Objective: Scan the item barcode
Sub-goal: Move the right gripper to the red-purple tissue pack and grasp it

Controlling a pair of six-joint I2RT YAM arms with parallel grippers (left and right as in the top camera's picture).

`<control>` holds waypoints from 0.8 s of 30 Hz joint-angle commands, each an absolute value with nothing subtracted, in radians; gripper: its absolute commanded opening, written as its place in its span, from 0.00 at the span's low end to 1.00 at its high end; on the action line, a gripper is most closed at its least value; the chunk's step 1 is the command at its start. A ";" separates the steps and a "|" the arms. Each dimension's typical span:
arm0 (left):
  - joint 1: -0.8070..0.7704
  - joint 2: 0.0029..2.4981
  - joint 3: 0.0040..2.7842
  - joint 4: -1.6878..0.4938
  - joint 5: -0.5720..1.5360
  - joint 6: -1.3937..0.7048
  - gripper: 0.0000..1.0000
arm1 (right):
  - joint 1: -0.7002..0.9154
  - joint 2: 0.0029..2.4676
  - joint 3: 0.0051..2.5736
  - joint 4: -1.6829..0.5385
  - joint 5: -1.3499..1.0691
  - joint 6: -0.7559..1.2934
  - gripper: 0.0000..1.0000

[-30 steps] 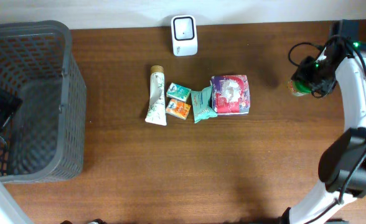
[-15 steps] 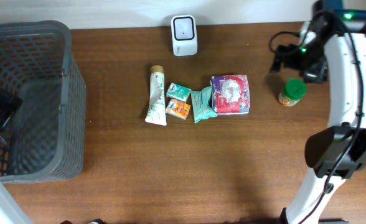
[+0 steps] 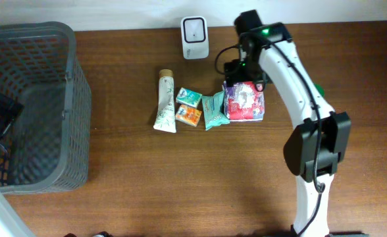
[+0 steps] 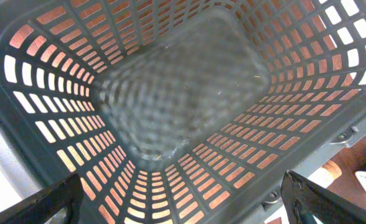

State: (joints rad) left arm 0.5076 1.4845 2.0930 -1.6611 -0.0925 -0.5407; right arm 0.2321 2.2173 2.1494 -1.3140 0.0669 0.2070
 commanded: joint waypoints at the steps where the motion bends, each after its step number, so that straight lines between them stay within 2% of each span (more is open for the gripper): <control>1: 0.513 1.485 2.094 -1.663 -0.093 -0.546 0.99 | 0.149 2.219 2.143 -1.312 0.065 0.223 0.99; 5: 0.513 1.485 2.094 -1.663 -0.093 -0.546 0.99 | 0.108 2.219 2.017 -1.257 -0.067 0.134 0.99; 8: 0.513 1.485 2.094 -1.663 -0.093 -0.546 0.99 | 0.019 2.219 1.885 -1.180 -0.336 -0.003 0.99; 10: 0.513 1.485 2.094 -1.662 -0.093 -0.546 0.99 | -0.036 2.219 1.810 -1.139 -0.362 -0.008 0.99; 12: 0.513 1.485 2.094 -1.662 -0.093 -0.546 0.99 | -0.078 2.219 1.771 -1.121 -0.313 -0.007 0.86; 13: 0.513 1.485 2.094 -1.662 -0.093 -0.546 0.99 | -0.095 2.219 1.771 -1.121 -0.274 -0.007 0.85; 15: 0.513 1.485 2.094 -1.662 -0.093 -0.546 0.99 | -0.127 2.219 1.771 -1.124 -0.203 -0.002 0.68; 16: 0.513 1.485 2.094 -1.663 -0.093 -0.546 0.99 | -0.133 2.219 1.771 -1.126 -0.146 0.025 0.66; 19: 0.513 1.485 2.094 -1.663 -0.093 -0.546 0.99 | -0.134 2.219 1.771 -1.129 0.027 0.042 0.68; 21: 0.513 1.485 2.094 -1.663 -0.093 -0.546 0.99 | -0.137 2.219 1.774 -1.137 0.092 0.042 0.79; 22: 0.513 1.485 2.094 -1.663 -0.093 -0.546 0.99 | -0.141 2.219 1.777 -1.149 0.106 0.042 0.81; 23: 0.513 1.485 2.094 -1.663 -0.093 -0.546 0.99 | -0.143 2.219 1.785 -1.175 0.080 0.064 0.83; 24: 0.513 1.485 2.094 -1.662 -0.093 -0.546 0.99 | -0.141 2.218 1.786 -1.185 -0.074 0.054 0.86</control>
State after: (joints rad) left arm 0.5076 1.4841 2.0930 -1.6608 -0.0929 -0.5407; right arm -0.1314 2.2192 1.7771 -1.1671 0.0566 0.0410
